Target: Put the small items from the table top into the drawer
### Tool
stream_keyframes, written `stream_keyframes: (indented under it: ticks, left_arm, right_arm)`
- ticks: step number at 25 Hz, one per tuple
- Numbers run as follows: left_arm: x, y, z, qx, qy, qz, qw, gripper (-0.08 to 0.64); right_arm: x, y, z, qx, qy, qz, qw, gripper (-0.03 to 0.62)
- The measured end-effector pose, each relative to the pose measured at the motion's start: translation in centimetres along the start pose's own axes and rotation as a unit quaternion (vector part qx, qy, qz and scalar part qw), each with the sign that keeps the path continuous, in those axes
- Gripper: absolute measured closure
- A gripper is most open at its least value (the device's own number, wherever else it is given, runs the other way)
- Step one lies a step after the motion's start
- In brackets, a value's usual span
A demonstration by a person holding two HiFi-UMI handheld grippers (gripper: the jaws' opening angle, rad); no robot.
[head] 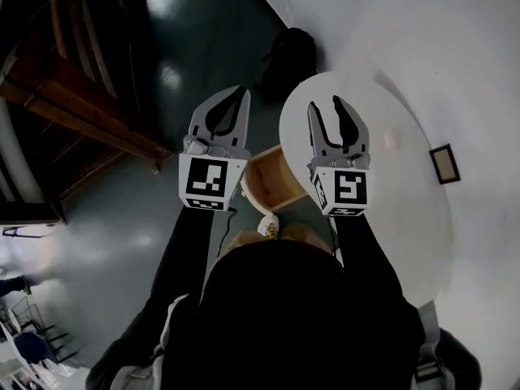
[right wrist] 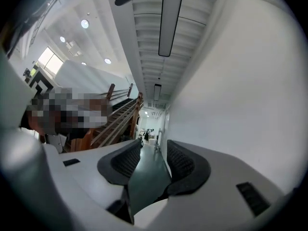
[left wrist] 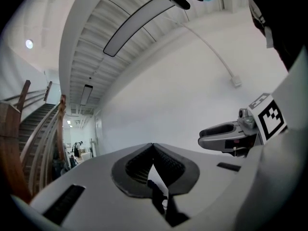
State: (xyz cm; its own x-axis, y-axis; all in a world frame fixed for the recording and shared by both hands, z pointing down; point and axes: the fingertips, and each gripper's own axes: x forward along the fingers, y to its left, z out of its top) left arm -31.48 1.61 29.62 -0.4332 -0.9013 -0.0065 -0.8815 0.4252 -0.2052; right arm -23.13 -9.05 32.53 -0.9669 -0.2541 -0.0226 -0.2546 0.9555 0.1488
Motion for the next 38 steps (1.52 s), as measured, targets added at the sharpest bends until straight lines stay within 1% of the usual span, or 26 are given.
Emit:
stream_keyframes:
  ticks: [4,8,14,17,20,26,29,33,35,38]
  left_arm:
    - [2.7,-2.8,1.3,-0.004,-0.015,-0.043,0.999,0.545]
    - [5.9,-7.5,2.5,-0.005,-0.028,-0.105,0.9941,0.545]
    - [8.8,-14.6,3.9,-0.009,-0.045,-0.183,0.9819,0.545]
    - [9.5,-18.0,4.4,-0.014,-0.049,-0.217,0.9749,0.545]
    - [9.8,-21.1,4.7,-0.011,-0.054,-0.247,0.9674,0.545]
    - [9.5,-24.5,4.5,-0.013,-0.05,-0.275,0.9601,0.545]
    - [9.3,-24.8,4.7,-0.012,-0.052,-0.276,0.9596,0.545]
    - [9.4,-24.4,4.5,-0.013,-0.052,-0.267,0.9622,0.545]
    - [9.3,-24.2,4.1,-0.018,-0.05,-0.265,0.9629,0.545]
    - [8.7,-24.1,3.3,-0.02,-0.041,-0.262,0.9641,0.545]
  right_arm:
    - [-1.5,-3.6,-0.4,0.001,0.009,-0.04,0.999,0.405]
    - [-4.8,-8.9,-1.0,0.003,0.022,-0.109,0.994,0.407]
    - [-11.2,-15.7,-1.8,0.005,0.043,-0.208,0.977,0.416]
    - [-14.6,-18.1,-2.0,0.005,0.051,-0.244,0.968,0.417]
    - [-17.2,-19.6,-2.1,0.006,0.056,-0.272,0.961,0.419]
    - [-19.6,-20.4,-2.7,-0.001,0.063,-0.28,0.958,0.422]
    - [-19.6,-20.1,-2.8,0.005,0.066,-0.276,0.959,0.422]
    - [-18.9,-19.9,-4.4,0.003,0.085,-0.251,0.964,0.422]
    - [-18.6,-20.0,-5.8,0.011,0.106,-0.237,0.966,0.422]
    - [-17.7,-20.8,-8.4,0.022,0.142,-0.203,0.968,0.414]
